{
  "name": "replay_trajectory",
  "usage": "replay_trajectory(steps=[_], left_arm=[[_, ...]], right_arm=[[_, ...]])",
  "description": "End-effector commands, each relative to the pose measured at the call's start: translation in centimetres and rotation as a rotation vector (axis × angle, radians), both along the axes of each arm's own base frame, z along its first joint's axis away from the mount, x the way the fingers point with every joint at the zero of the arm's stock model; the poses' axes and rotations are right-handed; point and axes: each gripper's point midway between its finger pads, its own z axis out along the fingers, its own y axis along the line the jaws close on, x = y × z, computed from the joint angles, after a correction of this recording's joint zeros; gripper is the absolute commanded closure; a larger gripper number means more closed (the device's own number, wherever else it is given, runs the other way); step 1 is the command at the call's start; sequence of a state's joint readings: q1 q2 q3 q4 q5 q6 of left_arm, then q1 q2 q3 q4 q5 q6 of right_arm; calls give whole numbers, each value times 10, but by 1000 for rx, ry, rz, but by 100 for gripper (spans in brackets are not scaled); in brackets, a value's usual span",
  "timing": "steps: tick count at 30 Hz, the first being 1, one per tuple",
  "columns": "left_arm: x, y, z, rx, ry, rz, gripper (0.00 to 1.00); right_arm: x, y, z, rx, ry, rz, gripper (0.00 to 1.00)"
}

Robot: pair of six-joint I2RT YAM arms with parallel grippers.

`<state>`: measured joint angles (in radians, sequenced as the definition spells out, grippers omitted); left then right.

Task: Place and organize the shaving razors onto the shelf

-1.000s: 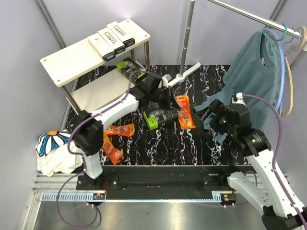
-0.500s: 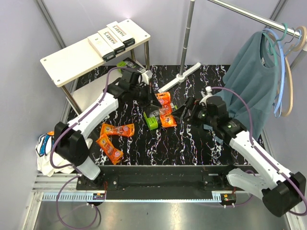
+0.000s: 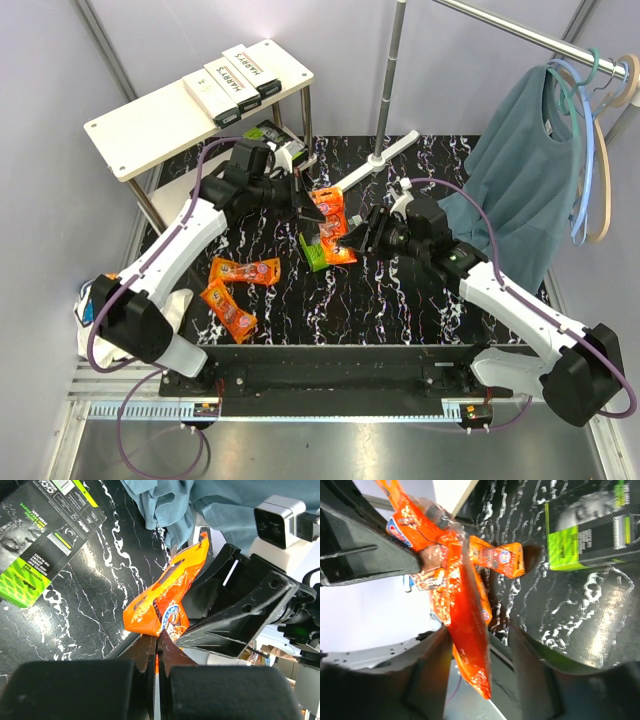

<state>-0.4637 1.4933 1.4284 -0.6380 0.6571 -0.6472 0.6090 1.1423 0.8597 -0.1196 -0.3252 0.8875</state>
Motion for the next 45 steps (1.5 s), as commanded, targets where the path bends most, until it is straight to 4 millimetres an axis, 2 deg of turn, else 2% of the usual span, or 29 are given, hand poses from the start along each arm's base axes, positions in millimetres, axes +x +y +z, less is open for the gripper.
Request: replay_trajectory(steps=[1, 2, 4, 5, 6, 8, 9, 10, 11, 12, 16, 19, 21, 22, 25, 29, 33, 35, 36, 38, 43, 45], left_arm=[[-10, -2, 29, -80, -47, -35, 99], [-11, -2, 31, -92, -51, -38, 99], [-13, -3, 30, -96, -51, -42, 93], [-13, -3, 34, -110, -74, -50, 89], [-14, -3, 35, -115, -83, -53, 69], [-16, 1, 39, -123, -132, -43, 42], [-16, 3, 38, -115, -142, -28, 21], [-17, 5, 32, -102, -138, -17, 11], [-18, 10, 34, -97, -153, 9, 5], [-20, 12, 31, -94, -145, 21, 1], [-33, 12, 4, -144, -85, 38, 1], [-44, 5, -4, -251, -56, 31, 1], [-48, 3, -8, -288, -34, 42, 2], [-50, 0, 2, -316, -72, 31, 3], [-47, -6, 14, -326, -125, 48, 5], [-42, -16, 18, -352, -123, 44, 15], [-42, -27, 20, -375, -125, 5, 39], [-44, -34, 14, -364, -118, -9, 41], [-45, -36, 11, -359, -114, -15, 47], [-45, -38, 10, -356, -119, -12, 54], [-45, -39, 8, -355, -119, -14, 100], [-45, -38, 10, -349, -121, -13, 100]], right_arm=[[-2, 14, 23, 82, -65, 50, 53], [-2, 14, 22, 82, -61, 53, 65], [-2, 14, 23, 83, -65, 52, 81], [-2, 13, 23, 83, -67, 51, 95], [-3, 12, 26, 83, -74, 49, 100], [-3, 8, 29, 78, -91, 31, 100], [-3, 6, 29, 77, -96, 21, 100], [-4, 3, 34, 80, -114, 7, 100], [-4, 0, 35, 79, -119, -2, 100], [-6, -2, 36, 78, -124, -6, 100], [-6, -5, 39, 79, -143, -18, 100], [-7, -2, 39, 85, -139, -5, 100], [-6, 0, 37, 89, -132, 2, 100], [-7, 0, 35, 88, -125, 7, 100], [-8, 2, 32, 92, -114, 14, 100], [-7, 3, 38, 112, -138, 15, 100], [-8, 2, 39, 115, -136, 14, 100], [-8, 2, 39, 119, -136, 13, 100], [-9, 3, 39, 120, -136, 17, 100], [-9, 2, 41, 123, -138, 15, 100], [-9, 1, 41, 127, -138, 8, 100], [-8, 0, 41, 130, -140, -4, 97]])
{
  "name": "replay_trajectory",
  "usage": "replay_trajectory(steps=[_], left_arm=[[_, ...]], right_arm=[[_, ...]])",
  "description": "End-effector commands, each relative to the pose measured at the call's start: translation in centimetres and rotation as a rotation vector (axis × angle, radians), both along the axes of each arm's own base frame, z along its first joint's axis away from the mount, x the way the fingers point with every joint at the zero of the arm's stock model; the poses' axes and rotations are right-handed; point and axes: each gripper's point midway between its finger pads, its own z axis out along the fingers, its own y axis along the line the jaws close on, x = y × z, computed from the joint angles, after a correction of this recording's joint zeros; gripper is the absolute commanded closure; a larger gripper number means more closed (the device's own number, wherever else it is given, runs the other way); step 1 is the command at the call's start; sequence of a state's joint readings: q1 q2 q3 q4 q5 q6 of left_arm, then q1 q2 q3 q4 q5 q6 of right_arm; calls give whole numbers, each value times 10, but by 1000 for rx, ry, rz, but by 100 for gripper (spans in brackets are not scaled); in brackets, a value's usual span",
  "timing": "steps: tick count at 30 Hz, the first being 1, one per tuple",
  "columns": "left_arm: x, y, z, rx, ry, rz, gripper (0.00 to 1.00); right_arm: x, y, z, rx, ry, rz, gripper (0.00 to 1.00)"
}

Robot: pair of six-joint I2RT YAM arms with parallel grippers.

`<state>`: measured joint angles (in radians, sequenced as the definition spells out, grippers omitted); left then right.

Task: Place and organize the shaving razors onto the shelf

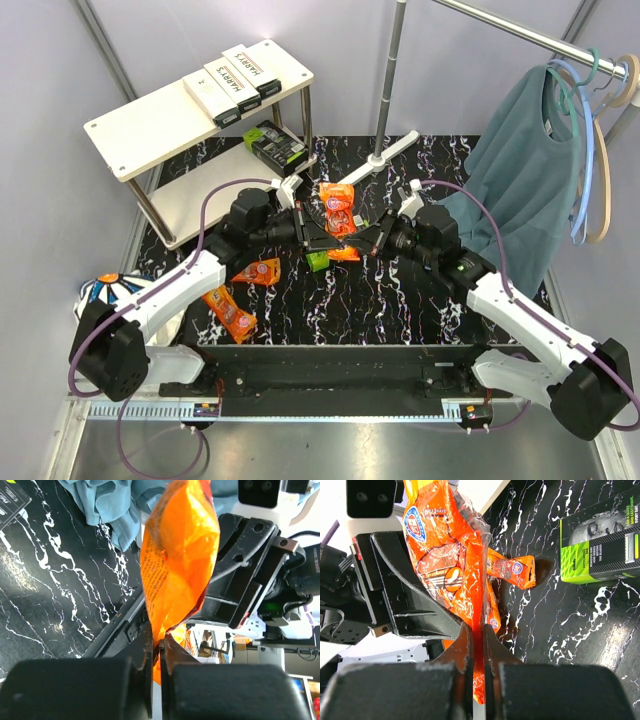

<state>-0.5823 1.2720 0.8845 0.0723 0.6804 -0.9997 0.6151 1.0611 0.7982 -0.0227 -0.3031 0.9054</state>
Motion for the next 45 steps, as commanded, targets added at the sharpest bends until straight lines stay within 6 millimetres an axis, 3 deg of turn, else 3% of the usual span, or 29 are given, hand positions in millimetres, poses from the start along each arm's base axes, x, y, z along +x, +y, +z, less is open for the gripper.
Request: replay_trajectory(steps=[1, 3, 4, 6, 7, 10, 16, 22, 23, 25, 29, 30, 31, 33, 34, 36, 40, 45], left_arm=[[8, -5, 29, -44, -108, 10, 100], [7, -4, 31, -40, -115, 11, 100], [7, -3, 31, -36, -120, 15, 100], [7, -2, 31, -30, -119, 16, 100], [7, -2, 30, -29, -124, 15, 100], [5, -1, 31, -23, -126, 13, 100], [6, 1, 31, 4, -152, 12, 100], [11, 12, 51, 105, -243, 31, 100], [13, 13, 66, 104, -274, 37, 100], [17, 18, 69, 136, -283, 44, 100], [30, 26, 98, 131, -335, 61, 100], [35, 32, 99, 150, -340, 68, 100], [37, 35, 117, 140, -373, 75, 100], [46, 43, 121, 166, -377, 87, 100], [47, 46, 141, 150, -416, 94, 100], [55, 55, 148, 165, -416, 116, 100], [66, 71, 190, 129, -474, 178, 100], [81, 94, 218, 104, -491, 247, 100]], right_arm=[[-4, 4, 22, 57, -54, 14, 93], [-3, 2, 23, 57, -54, 0, 87], [-3, 1, 22, 55, -54, -6, 67], [-1, -4, 20, 46, -49, -38, 42], [0, -6, 24, 49, -60, -51, 25], [0, -18, 19, 17, -50, -105, 10], [-2, -34, 23, 0, -72, -170, 5], [-3, -40, 23, -14, -79, -188, 4], [-4, -40, 22, -16, -77, -186, 3], [-4, -40, 21, -19, -76, -187, 3], [-5, -41, 20, -27, -77, -184, 2], [-5, -42, 20, -28, -76, -185, 2], [-6, -42, 20, -28, -76, -185, 1], [-6, -44, 19, -33, -76, -193, 0], [-7, -45, 17, -37, -74, -193, 0], [-7, -46, 17, -38, -75, -197, 0], [-7, -45, 16, -43, -74, -188, 0], [-7, -45, 14, -45, -74, -191, 0]])
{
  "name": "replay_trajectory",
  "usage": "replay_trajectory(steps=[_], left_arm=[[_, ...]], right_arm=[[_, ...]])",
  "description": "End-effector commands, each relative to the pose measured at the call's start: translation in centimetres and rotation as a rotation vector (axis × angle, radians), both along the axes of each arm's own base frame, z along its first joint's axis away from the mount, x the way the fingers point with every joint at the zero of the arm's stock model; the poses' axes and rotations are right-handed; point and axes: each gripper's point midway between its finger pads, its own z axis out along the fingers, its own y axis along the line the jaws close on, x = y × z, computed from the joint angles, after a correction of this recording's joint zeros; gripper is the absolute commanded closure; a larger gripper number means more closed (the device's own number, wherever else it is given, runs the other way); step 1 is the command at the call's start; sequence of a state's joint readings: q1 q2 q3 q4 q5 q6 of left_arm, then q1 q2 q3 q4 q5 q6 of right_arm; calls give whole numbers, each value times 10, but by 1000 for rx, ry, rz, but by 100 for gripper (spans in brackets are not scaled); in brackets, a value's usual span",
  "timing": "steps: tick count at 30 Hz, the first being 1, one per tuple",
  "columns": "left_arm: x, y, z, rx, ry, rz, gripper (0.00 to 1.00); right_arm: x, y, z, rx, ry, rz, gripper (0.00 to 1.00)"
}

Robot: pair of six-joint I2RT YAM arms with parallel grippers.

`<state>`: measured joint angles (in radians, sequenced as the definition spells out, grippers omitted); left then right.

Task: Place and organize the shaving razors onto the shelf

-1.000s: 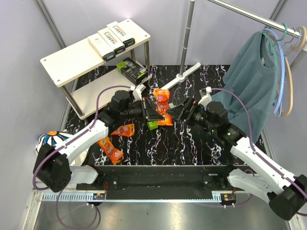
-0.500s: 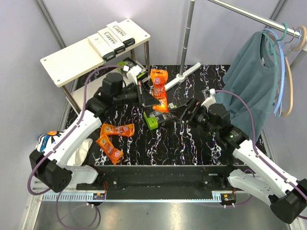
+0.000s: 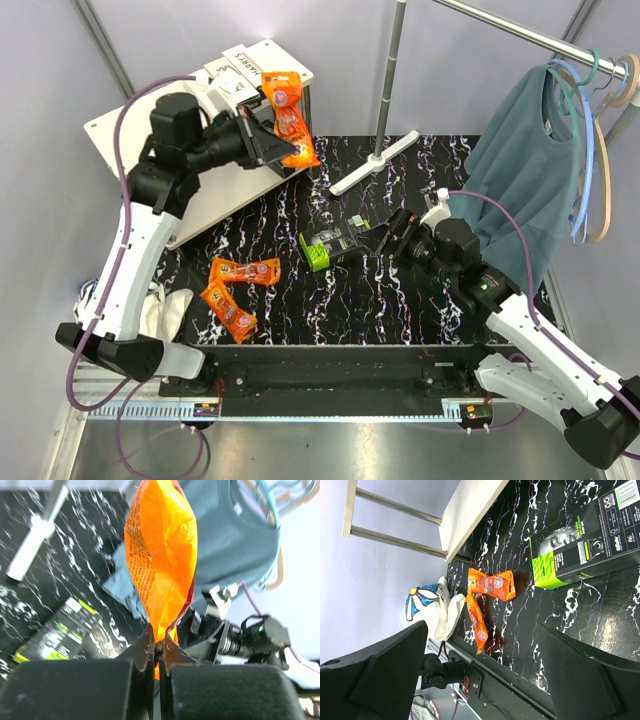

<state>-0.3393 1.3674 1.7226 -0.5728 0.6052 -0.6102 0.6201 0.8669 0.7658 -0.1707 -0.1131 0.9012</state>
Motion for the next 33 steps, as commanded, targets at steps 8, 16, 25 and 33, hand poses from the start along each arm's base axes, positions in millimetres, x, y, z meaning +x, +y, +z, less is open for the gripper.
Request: replay_trajectory(steps=[8, 16, 25, 33], left_arm=[[25, 63, 60, -92, -68, 123, 100], [47, 113, 64, -133, -69, 248, 100], [72, 175, 43, -183, -14, 367, 100], [103, 215, 12, -232, 109, 468, 100]], right_arm=[[0, -4, 1, -13, -20, -15, 0], [-2, -5, -3, -22, -3, -15, 0], [0, 0, -11, -31, 21, -1, 0], [1, 2, -13, -29, 27, 5, 0]])
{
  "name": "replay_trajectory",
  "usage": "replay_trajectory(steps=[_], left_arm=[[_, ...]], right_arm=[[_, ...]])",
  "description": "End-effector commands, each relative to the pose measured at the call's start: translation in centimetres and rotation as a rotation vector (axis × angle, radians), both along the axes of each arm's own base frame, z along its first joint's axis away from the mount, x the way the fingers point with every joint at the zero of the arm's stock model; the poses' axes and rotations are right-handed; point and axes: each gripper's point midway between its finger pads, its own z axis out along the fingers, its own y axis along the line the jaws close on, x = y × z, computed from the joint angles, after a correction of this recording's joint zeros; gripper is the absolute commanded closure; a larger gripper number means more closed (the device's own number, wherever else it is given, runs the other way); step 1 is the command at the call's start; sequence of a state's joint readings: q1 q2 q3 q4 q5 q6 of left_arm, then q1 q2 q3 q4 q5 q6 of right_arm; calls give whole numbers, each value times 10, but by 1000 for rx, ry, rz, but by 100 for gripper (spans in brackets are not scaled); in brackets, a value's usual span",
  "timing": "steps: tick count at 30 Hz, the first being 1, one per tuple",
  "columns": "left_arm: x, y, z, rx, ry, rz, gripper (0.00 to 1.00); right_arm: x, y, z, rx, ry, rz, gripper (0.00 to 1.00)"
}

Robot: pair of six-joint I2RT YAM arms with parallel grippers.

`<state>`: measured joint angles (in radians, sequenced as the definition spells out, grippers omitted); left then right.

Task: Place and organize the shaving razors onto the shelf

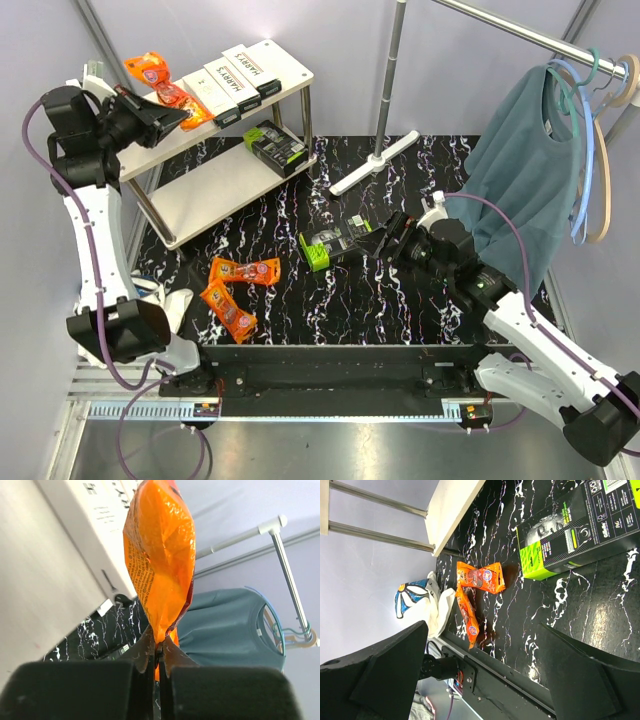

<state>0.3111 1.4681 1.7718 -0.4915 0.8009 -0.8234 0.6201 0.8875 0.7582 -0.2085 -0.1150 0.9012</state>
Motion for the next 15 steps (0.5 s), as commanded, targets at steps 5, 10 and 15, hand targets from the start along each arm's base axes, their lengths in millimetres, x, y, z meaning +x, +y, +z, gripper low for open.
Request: replay_trajectory(steps=[5, 10, 15], left_arm=[[22, 20, -14, -45, 39, 14, 100], [32, 27, -29, -55, 84, 27, 100], [40, 30, -42, -61, 115, 24, 98]], right_arm=[[4, 5, 3, 9, -21, 6, 0], [5, 5, 1, 6, -17, 8, 0], [5, 3, 3, 7, -25, -1, 0]])
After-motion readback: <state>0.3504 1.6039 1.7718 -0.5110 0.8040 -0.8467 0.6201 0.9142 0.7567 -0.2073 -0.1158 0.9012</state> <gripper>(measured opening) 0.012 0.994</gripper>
